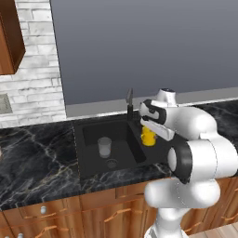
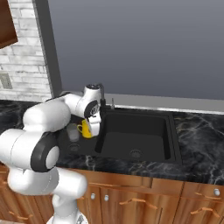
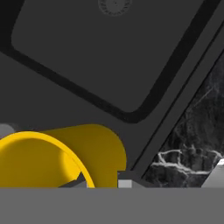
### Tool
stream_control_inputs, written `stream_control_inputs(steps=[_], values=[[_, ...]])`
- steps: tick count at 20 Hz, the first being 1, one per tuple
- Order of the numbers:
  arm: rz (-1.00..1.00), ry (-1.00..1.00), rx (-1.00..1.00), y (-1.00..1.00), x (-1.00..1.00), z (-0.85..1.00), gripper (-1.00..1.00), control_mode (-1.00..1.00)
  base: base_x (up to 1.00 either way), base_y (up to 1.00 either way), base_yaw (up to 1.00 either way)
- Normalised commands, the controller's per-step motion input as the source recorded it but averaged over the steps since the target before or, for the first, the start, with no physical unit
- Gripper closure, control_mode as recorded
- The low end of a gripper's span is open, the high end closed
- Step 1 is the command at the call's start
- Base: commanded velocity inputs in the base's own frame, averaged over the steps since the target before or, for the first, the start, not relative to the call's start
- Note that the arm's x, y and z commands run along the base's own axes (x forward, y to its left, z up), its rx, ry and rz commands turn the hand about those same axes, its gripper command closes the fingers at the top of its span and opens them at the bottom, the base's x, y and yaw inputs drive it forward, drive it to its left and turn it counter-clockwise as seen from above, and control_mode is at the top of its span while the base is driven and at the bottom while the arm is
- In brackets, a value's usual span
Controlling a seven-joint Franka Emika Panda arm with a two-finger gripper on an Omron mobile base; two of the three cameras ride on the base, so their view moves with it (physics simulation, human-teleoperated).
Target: Place the glass cup in the left basin and the mug in the right basin of the sink.
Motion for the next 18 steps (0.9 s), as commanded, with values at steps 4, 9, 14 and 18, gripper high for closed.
stream_control_inputs(steps=[4, 9, 14, 18], values=[[-0.09, 0.12, -0.02, -0.73, 0.53, 0.13, 1.00, -1.00, 0.00, 0.00, 0.00], [-0.03, 0.00, 0.00, -0.66, 0.62, -0.25, 1.00, -1.00, 0.00, 0.00, 0.00], [0.01, -0.05, -0.01, -0.58, 0.43, -0.46, 1.00, -1.00, 0.00, 0.00, 0.00], [0.04, -0.11, -0.06, -0.21, 0.36, -0.63, 1.00, -1.00, 0.00, 0.00, 0.00]])
